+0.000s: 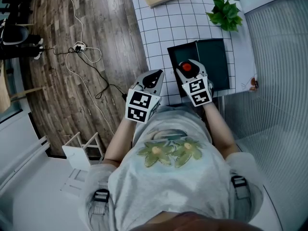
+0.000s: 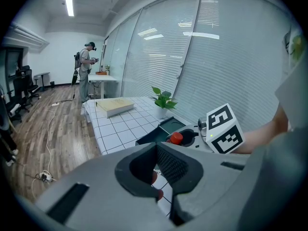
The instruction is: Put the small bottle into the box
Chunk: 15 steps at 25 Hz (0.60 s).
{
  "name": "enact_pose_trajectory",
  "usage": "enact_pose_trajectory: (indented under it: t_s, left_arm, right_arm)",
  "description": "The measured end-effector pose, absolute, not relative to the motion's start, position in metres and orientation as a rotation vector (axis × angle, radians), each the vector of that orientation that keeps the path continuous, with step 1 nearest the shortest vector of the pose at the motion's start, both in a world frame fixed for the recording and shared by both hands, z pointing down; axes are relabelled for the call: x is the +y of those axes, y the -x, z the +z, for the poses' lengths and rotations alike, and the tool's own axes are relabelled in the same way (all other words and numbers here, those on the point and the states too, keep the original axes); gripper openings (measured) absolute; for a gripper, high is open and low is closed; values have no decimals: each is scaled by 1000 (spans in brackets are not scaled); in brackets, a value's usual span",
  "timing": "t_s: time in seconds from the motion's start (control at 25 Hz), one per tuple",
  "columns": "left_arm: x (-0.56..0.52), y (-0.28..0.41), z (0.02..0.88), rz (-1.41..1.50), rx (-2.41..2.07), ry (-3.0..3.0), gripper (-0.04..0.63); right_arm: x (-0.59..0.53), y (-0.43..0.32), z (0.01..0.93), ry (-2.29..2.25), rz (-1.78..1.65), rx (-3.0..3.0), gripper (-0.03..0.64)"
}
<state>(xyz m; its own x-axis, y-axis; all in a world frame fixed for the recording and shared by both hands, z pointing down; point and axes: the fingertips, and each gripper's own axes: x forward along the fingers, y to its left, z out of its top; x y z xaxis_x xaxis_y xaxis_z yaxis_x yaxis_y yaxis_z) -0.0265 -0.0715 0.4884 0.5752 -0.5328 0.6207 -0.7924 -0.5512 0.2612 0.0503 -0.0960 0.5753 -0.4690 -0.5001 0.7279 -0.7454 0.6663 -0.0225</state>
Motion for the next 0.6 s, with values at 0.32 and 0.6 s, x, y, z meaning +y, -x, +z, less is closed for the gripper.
enact_pose_trajectory:
  t_s: [0.32,0.6]
  left_arm:
    - [-74,29,488,653,-1056,-2282,8]
    - [-76,30,489,652,-1056,-2278,8]
  right_arm:
    - [-98,-47,580,-951,452,-2157,218]
    - [-100,-47,580,-953,455,-2145,218]
